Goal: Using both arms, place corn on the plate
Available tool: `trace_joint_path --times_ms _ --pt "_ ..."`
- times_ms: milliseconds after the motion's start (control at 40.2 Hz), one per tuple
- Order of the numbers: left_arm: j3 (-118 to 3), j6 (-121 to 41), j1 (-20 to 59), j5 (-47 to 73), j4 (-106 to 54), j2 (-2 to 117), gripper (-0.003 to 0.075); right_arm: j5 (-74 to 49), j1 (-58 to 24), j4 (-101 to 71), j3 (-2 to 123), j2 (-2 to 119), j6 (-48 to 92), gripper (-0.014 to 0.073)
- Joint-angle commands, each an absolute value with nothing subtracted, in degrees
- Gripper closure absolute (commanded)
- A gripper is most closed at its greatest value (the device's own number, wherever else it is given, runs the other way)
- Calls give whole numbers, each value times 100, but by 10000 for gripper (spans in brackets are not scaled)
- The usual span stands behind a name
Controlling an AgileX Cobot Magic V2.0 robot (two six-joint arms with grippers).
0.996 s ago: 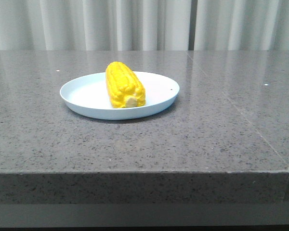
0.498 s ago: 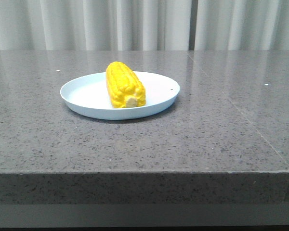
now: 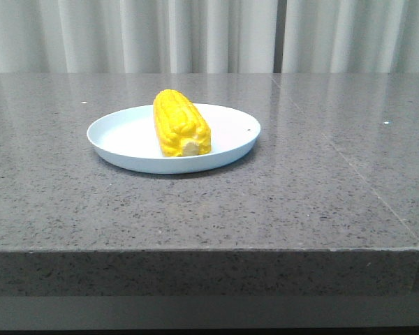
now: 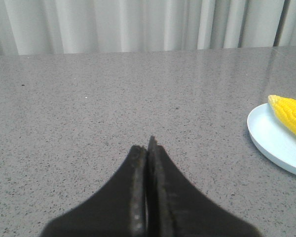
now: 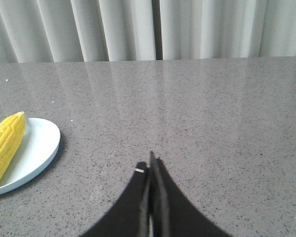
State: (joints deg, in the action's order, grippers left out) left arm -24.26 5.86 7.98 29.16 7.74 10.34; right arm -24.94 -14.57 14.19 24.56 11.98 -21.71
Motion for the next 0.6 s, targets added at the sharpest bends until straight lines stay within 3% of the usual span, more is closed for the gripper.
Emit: trace_joint_path --times_ms 0,249,423,572 --pt "-2569 589 786 2464 816 1097 741 -2001 -1423 1555 2590 1250 -2135 657" --pt "-2111 589 576 2093 724 653 741 -2001 -1423 1555 2590 1250 -2135 657" --pt "-1247 589 273 1665 474 -156 741 -2001 -1423 1555 2590 1250 -2135 657" --pt "-593 589 248 1201 297 -134 741 -2004 -1423 1555 2590 1250 -2135 657"
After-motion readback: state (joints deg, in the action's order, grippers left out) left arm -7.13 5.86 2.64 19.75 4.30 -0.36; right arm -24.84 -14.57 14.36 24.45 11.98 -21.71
